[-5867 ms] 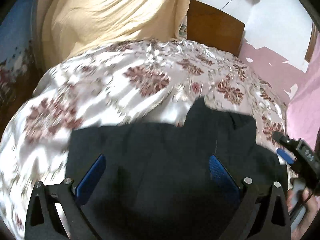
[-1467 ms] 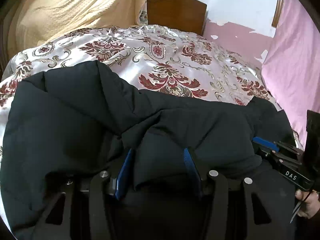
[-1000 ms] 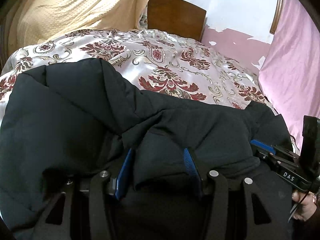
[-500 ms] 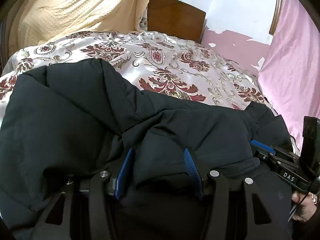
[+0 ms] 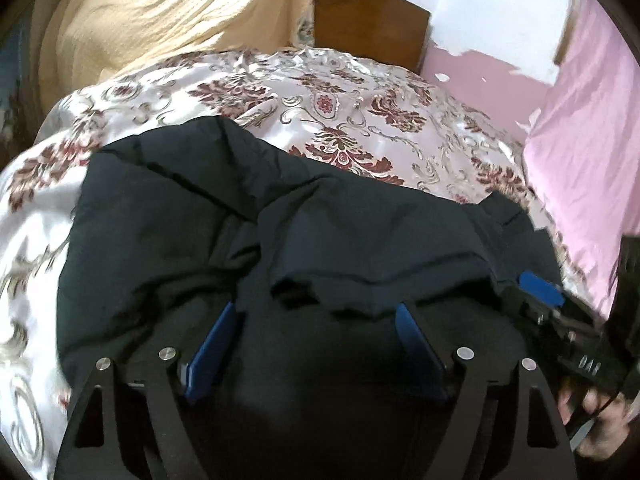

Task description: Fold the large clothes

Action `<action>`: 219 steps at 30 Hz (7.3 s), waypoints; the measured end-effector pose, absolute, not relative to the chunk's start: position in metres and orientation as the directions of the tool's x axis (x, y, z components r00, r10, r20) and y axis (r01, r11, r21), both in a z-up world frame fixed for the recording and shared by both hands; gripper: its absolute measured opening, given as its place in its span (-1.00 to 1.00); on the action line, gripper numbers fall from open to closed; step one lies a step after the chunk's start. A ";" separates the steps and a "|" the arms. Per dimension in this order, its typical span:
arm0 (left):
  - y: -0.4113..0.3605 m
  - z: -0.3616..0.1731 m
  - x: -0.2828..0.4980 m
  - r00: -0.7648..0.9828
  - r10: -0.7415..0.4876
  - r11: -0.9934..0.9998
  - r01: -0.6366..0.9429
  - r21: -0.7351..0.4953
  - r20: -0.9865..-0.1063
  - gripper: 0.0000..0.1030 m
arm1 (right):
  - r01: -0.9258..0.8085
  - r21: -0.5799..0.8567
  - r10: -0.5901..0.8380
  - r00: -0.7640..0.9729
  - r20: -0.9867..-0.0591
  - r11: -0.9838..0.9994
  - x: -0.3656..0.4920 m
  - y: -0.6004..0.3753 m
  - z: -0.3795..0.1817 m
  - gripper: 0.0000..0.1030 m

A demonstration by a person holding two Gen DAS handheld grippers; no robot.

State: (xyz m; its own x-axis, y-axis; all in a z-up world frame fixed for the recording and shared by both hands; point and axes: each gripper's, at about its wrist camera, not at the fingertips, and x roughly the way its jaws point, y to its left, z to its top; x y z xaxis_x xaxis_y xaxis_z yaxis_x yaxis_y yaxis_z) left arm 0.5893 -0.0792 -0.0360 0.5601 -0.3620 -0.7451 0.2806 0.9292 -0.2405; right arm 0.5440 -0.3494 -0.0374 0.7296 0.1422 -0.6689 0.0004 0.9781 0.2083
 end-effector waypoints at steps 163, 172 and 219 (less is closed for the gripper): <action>0.001 -0.045 0.147 0.769 0.077 0.696 0.415 0.586 -0.635 -0.61 | -0.228 -0.283 -0.098 0.592 -0.800 0.932 0.093 -0.241 -0.012 -0.39; 0.017 -0.017 0.147 0.765 -0.021 0.799 0.400 0.449 -0.644 -0.83 | -0.151 -0.107 0.013 0.633 -0.774 0.983 0.103 -0.278 -0.007 -0.75; -0.004 0.121 0.237 0.845 -0.199 0.968 0.247 0.033 -0.496 -0.87 | 0.134 0.136 -0.071 0.917 -0.393 0.982 0.155 -0.308 0.118 -0.86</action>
